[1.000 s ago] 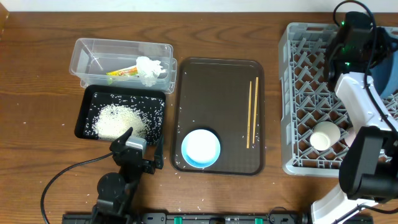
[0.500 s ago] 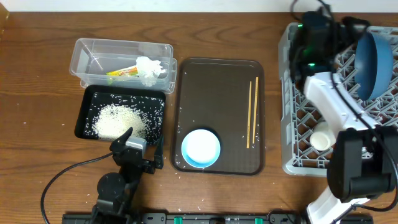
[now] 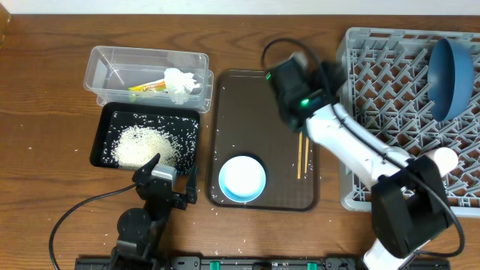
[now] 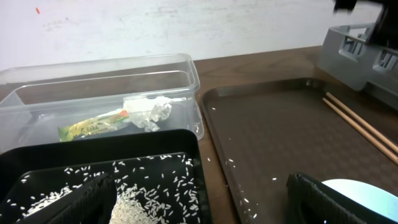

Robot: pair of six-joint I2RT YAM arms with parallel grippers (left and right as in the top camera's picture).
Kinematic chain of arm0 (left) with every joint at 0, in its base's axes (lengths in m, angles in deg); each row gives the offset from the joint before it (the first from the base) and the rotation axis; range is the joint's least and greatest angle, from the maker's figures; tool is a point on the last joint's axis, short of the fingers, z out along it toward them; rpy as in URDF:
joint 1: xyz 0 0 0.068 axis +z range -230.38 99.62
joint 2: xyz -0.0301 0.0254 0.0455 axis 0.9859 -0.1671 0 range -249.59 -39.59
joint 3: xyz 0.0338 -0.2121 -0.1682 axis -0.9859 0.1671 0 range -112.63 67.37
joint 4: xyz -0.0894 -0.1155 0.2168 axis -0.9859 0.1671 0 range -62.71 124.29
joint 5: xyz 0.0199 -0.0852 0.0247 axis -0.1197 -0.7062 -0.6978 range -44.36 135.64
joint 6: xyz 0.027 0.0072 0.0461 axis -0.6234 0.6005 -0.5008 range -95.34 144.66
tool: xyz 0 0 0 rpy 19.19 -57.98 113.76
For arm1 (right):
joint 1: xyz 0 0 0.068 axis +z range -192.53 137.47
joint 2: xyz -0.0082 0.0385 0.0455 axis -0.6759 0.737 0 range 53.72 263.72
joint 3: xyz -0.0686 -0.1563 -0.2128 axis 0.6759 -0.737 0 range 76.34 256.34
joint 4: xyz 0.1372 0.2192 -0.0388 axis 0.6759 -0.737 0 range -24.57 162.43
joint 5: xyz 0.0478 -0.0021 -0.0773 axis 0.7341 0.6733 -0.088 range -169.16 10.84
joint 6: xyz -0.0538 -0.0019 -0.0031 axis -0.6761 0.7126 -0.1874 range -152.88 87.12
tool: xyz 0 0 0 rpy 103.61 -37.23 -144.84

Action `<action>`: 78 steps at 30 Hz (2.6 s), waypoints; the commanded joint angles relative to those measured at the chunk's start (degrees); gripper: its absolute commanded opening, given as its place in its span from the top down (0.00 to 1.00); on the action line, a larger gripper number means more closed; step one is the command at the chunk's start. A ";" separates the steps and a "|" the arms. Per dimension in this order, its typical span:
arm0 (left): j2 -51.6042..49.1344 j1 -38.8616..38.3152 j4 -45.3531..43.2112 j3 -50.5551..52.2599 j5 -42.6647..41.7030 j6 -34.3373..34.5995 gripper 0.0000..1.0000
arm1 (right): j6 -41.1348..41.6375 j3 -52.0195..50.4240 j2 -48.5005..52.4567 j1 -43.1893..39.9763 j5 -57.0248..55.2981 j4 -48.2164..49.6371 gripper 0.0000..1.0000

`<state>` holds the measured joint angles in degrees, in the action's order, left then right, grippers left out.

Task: Sort waste into correct bins and load items into the dishwasher rack
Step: 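Move the right gripper to the light-blue bowl and grasp its rim, then lift the light-blue bowl and set it in the dish rack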

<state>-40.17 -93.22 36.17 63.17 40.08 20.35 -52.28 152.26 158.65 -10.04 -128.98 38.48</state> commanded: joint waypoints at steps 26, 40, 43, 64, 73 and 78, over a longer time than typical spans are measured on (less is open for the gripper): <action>0.35 0.28 0.39 1.46 0.66 0.28 0.09 | 55.45 -14.53 -3.39 10.97 58.95 -6.84 0.68; 0.35 0.28 0.39 1.46 0.66 0.28 0.10 | 48.17 -13.11 -17.94 9.16 52.17 -8.61 0.57; 0.35 0.28 0.39 1.46 0.66 0.28 0.09 | 48.28 -13.14 -21.49 8.79 48.19 -11.41 0.54; 0.35 0.28 0.39 1.46 0.66 0.28 0.09 | 51.78 -17.11 -11.93 8.28 45.79 -6.19 0.99; 0.35 0.28 0.39 1.46 0.66 0.28 0.10 | 52.15 -14.95 -31.41 7.98 -5.99 -12.33 0.99; 0.35 0.28 0.39 1.46 0.66 0.28 0.09 | 51.89 -14.95 -37.77 2.82 -24.98 -11.06 0.99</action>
<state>-40.19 -93.22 36.17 63.17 40.08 20.35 -1.22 136.59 122.72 -3.63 -133.68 27.20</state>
